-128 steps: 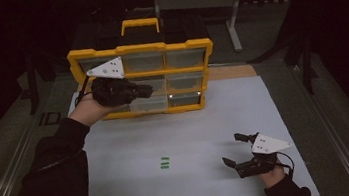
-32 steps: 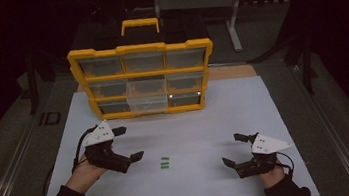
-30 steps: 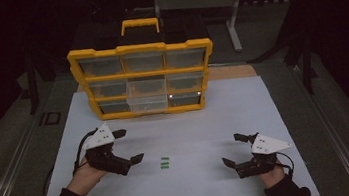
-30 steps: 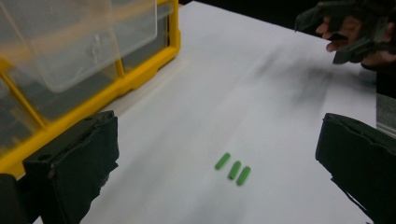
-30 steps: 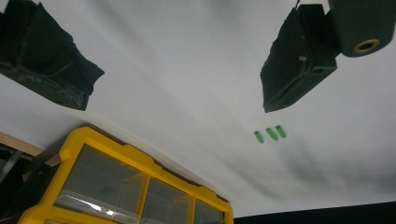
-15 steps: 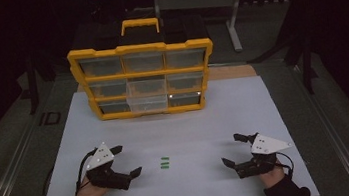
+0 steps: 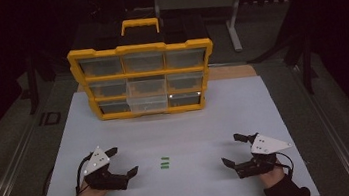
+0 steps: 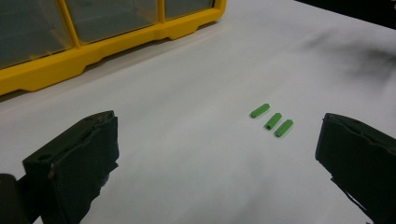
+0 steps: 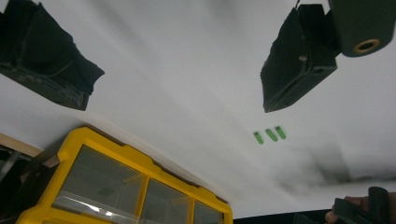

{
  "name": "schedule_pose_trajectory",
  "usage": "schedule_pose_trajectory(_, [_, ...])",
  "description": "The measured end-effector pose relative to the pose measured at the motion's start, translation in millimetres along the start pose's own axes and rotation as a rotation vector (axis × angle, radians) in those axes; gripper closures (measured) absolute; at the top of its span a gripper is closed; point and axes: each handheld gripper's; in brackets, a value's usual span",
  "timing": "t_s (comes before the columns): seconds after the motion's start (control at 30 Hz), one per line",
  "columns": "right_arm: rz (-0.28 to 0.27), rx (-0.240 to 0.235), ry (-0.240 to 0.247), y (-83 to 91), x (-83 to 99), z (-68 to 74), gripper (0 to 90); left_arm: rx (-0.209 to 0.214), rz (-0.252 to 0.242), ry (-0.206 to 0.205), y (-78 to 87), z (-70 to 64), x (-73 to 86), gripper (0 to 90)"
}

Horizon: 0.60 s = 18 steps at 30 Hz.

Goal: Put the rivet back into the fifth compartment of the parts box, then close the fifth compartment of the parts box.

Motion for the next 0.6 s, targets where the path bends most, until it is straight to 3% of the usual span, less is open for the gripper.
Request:
schedule_pose_trajectory(0.33, [-0.02, 0.022, 0.005, 5.8, -7.8, 2.7, 9.4, -0.001, -0.021, 0.01, 2.7, 0.8, 1.4, 0.0])
schedule_pose_trajectory(0.43, [-0.018, 0.034, 0.027, 8.2, -14.8, 8.1, 9.4, -0.003, -0.023, 0.012, 2.8, 1.1, 1.6, 0.0])
schedule_pose_trajectory(0.6, [-0.051, 0.034, 0.016, 13.3, -32.6, 12.5, 9.4, -0.004, -0.026, 0.021, 2.6, 1.3, 0.9, 0.0])
Point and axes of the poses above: each handheld gripper's, and its own axes: y roughly backward along the jaws, x roughly out of its underside, z roughly to its left, and after that the axes turned 14 degrees about x, right-handed
